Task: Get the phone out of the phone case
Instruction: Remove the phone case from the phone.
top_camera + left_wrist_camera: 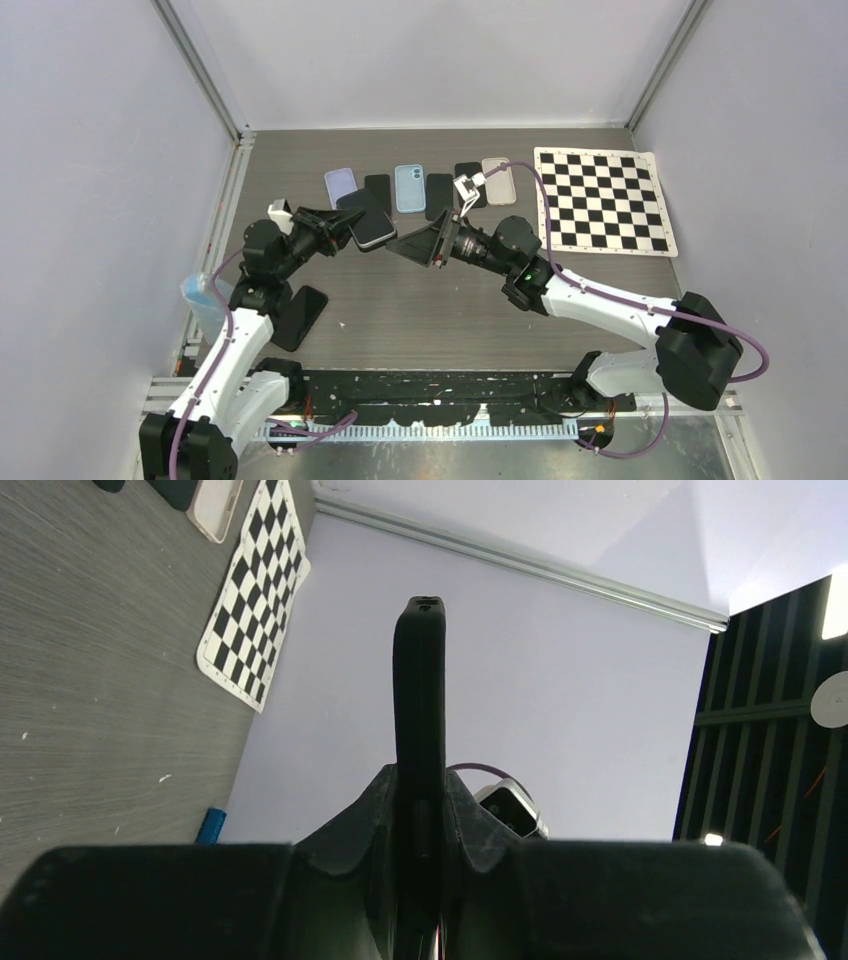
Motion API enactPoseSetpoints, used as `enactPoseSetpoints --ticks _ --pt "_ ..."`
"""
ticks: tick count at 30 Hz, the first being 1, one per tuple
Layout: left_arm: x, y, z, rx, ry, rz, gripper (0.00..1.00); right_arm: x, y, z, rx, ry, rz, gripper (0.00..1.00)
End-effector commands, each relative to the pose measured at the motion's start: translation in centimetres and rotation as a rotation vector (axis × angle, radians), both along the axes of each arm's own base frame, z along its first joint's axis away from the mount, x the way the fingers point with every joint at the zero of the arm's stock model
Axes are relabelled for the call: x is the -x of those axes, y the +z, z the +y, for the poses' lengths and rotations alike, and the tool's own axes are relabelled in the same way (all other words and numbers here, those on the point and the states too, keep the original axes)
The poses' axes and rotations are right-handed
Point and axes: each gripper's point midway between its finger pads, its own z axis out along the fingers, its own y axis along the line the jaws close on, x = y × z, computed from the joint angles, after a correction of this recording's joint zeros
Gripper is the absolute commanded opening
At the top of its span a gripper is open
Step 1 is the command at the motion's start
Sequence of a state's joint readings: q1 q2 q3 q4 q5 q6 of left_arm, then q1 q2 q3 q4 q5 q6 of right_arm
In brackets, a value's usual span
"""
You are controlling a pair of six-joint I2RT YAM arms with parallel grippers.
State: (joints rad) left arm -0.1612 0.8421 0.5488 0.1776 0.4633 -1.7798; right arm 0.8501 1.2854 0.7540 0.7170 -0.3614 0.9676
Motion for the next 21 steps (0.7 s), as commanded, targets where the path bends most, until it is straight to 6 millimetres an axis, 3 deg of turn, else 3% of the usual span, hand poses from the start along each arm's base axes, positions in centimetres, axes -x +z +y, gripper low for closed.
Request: enactPoseSetpoints --ticks 1,8,14,21 --pt "1.5 4.5 -0.7 0.04 -0.065 -0.134 0.0 -1.6 1.3 0.3 -0.005 -0.072 -0.021 0.58" --pt "2.3 4.6 -1.3 -0.001 -0.12 -0.164 0.0 -2.5 2.0 0.5 -0.006 -0.105 0.011 0.58" --pt "2.9 5.8 -2.2 -0.052 -0.204 -0.267 0.0 -4.4 -0.4 0.8 0.021 -0.174 0.178 0.58" --pt "4.0 6.9 -2.9 -0.072 -0.271 -0.372 0.0 -5.5 -1.6 1.3 -0.033 -0.178 0.338 0.58"
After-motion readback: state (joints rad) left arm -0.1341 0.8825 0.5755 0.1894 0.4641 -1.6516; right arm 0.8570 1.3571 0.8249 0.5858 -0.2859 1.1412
